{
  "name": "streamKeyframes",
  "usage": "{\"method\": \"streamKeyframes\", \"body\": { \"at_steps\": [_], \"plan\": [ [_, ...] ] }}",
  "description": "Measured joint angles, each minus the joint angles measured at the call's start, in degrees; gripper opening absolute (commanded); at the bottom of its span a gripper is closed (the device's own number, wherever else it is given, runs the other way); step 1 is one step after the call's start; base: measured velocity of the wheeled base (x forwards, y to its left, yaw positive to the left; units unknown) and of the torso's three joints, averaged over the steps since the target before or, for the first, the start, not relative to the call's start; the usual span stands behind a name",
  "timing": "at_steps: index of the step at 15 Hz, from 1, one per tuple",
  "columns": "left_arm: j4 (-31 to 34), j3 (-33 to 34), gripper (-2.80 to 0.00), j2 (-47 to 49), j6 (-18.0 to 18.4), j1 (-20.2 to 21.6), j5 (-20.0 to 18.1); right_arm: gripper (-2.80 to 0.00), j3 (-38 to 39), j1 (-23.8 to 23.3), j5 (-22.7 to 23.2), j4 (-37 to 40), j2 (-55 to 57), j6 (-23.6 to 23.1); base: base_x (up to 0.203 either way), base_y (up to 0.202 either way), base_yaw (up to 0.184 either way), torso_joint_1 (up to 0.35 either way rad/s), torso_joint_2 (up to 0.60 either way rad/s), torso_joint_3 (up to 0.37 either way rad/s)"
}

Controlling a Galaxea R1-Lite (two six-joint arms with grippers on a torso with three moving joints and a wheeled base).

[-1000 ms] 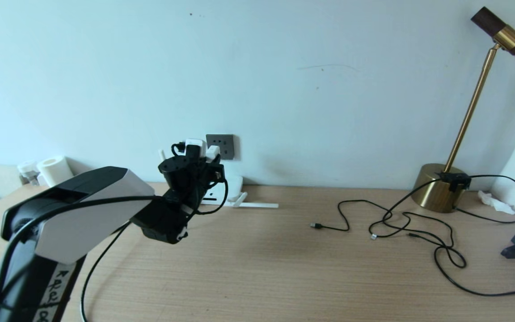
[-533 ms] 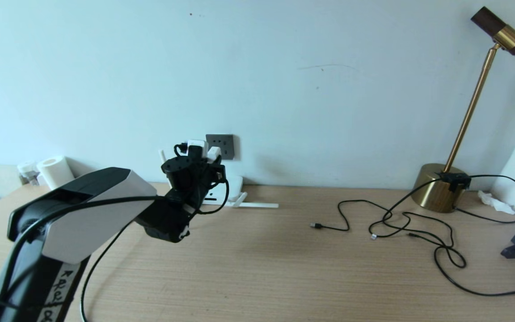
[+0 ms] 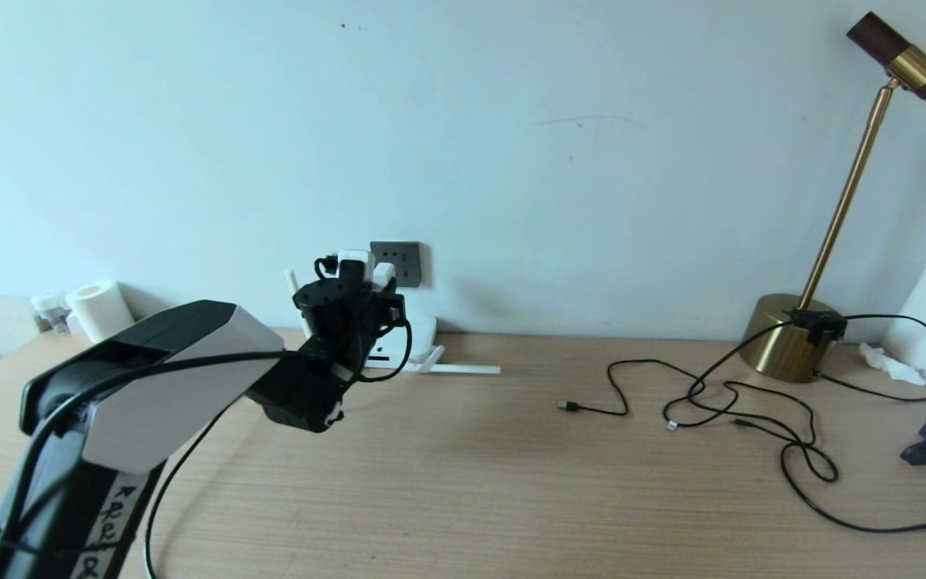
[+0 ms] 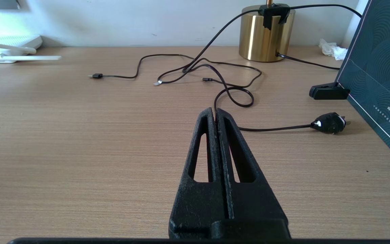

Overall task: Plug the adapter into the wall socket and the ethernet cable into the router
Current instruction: Align plug and socket

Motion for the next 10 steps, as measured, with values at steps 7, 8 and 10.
{"method": "streamKeyframes", "body": {
  "at_steps": [7, 8, 10],
  "plan": [
    [2.06, -2.50, -2.80, 0.35, -0.07, -0.85, 1.47, -2.80, 0.00, 0.00, 0.00, 0.00, 0.00, 0.00, 0.000, 0.000, 0.000, 0.000, 0.00, 0.000],
    [2.06, -2.59, -2.80, 0.37, -0.07, -0.88, 1.48, -2.80, 0.00, 0.00, -0.01, 0.00, 0.00, 0.02, 0.000, 0.000, 0.000, 0.000, 0.00, 0.000],
    [2.35, -2.63, -2.80, 0.40, -0.07, -0.90, 1.53, -2.80, 0.00, 0.00, 0.00, -0.02, 0.00, -0.02, 0.000, 0.000, 0.000, 0.000, 0.00, 0.000]
  ]
}}
